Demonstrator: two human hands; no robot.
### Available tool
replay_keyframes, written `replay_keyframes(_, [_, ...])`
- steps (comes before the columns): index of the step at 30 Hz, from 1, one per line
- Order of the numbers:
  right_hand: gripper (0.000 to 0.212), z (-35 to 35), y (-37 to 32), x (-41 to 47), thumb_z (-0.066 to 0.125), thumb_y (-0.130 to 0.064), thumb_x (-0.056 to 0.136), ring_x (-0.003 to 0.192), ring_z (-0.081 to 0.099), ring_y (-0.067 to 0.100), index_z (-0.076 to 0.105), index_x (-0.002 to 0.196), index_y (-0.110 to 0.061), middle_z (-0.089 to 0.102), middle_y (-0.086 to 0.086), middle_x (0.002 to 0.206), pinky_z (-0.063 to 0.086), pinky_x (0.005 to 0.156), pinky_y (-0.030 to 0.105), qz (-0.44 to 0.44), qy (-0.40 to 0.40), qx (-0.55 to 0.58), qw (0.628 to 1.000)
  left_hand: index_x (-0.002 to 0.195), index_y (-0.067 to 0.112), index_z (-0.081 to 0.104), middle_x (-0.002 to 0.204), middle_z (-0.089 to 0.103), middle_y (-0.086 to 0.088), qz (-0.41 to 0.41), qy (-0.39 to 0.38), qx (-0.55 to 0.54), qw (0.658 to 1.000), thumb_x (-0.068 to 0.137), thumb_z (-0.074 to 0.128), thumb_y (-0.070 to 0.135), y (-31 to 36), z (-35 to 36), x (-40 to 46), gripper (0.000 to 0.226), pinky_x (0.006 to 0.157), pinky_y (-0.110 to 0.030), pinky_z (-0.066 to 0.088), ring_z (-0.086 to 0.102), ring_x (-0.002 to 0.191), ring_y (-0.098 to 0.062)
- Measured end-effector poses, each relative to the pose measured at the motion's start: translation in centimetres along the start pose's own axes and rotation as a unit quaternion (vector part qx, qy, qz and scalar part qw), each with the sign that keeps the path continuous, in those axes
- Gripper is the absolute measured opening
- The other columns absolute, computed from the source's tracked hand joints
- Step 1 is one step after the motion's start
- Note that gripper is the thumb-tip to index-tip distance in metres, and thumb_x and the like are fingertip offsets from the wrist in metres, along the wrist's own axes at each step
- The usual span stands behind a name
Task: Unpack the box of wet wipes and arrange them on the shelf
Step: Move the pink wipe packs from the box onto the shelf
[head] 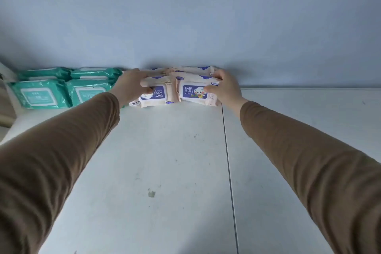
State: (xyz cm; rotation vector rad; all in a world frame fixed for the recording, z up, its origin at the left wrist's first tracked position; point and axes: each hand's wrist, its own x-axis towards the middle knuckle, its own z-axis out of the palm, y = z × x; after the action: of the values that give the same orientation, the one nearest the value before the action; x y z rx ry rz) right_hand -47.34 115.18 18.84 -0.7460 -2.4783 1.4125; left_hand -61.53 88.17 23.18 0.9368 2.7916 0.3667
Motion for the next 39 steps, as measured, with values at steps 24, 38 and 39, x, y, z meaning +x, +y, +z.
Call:
replay_keyframes(24, [0.068, 4.0, 1.2, -2.5, 0.081, -0.053, 0.065, 0.107, 0.061, 0.03, 0.047, 0.11, -0.014, 0.065, 0.004, 0.113, 0.051, 0.09, 0.042, 0.123, 0.127, -0.072, 0.982, 0.119, 0.011, 0.051, 0.109, 0.057, -0.011, 0.08, 0.123, 0.131, 0.98, 0.074, 0.08, 0.035, -1.4, 2.4, 0.6, 0.058, 0.084, -0.045, 0.047, 0.051, 0.102, -0.033])
replay_keyframes(38, [0.035, -9.4, 8.7, -22.1, 0.065, -0.033, 0.086, 0.109, 0.054, 0.025, 0.057, 0.117, -0.018, 0.06, 0.0, 0.117, 0.036, 0.088, 0.035, 0.038, 0.113, -0.255, 0.959, 0.126, 0.015, 0.06, 0.117, 0.06, -0.003, 0.228, 0.049, 0.038, 0.972, 0.086, 0.067, 0.03, 18.2, 9.7, -9.3, 0.043, 0.087, -0.042, 0.047, 0.052, 0.112, -0.028])
replay_keyframes(39, [0.035, -10.9, 9.8, -24.3, 0.064, -0.033, 0.087, 0.109, 0.053, 0.024, 0.057, 0.118, -0.019, 0.061, 0.0, 0.118, 0.036, 0.088, 0.035, 0.038, 0.117, -0.264, 0.957, 0.126, 0.016, 0.06, 0.118, 0.061, -0.002, 0.24, 0.041, 0.029, 0.969, 0.087, 0.067, 0.03, 20.5, 10.7, -10.6, 0.042, 0.087, -0.041, 0.047, 0.053, 0.112, -0.027])
